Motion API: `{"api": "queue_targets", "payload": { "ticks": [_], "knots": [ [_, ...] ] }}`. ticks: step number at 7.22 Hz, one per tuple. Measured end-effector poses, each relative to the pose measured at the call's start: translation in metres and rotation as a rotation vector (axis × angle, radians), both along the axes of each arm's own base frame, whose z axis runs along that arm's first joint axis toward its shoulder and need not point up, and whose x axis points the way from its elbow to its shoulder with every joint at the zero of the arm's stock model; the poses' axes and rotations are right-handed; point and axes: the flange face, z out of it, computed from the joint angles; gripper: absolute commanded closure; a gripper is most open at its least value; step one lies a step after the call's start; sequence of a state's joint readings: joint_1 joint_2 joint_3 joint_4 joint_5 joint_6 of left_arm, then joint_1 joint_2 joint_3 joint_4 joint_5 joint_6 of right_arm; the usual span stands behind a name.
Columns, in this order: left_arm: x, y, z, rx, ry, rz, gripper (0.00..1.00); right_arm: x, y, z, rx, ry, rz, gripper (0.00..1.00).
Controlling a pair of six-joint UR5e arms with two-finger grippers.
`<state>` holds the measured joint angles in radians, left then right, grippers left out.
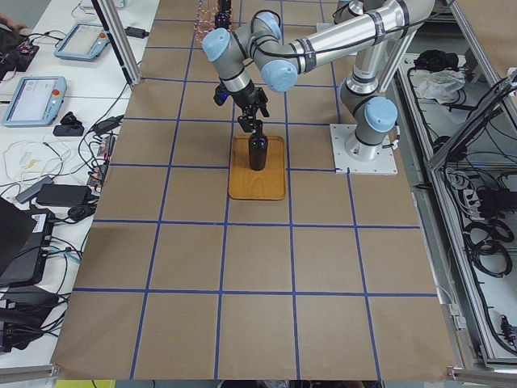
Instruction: Take wine from basket and place on tray
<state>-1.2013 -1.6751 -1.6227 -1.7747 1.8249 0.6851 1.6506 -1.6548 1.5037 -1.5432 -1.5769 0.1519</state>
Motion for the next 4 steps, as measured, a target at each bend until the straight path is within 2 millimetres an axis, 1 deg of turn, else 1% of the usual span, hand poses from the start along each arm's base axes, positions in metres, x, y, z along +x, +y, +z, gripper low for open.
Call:
{"api": "queue_targets", "payload": {
  "ticks": [1, 2, 3, 4],
  "knots": [
    [-0.008, 0.006, 0.014, -0.021, -0.008, 0.061, 0.0, 0.0, 0.001, 0.0, -0.001, -0.001, 0.0, 0.0],
    [-0.021, 0.011, 0.033, -0.068, -0.021, 0.164, 0.0, 0.0, 0.001, 0.001, -0.002, -0.002, -0.001, 0.0],
    [-0.04, 0.015, 0.054, -0.129, -0.024, 0.262, 0.0, 0.0, 0.001, 0.0, -0.002, -0.001, -0.001, 0.0],
    [-0.064, 0.015, 0.076, -0.194, -0.037, 0.322, 0.0, 0.0, 0.002, 0.0, 0.0, -0.001, -0.002, 0.0]
  ]
}}
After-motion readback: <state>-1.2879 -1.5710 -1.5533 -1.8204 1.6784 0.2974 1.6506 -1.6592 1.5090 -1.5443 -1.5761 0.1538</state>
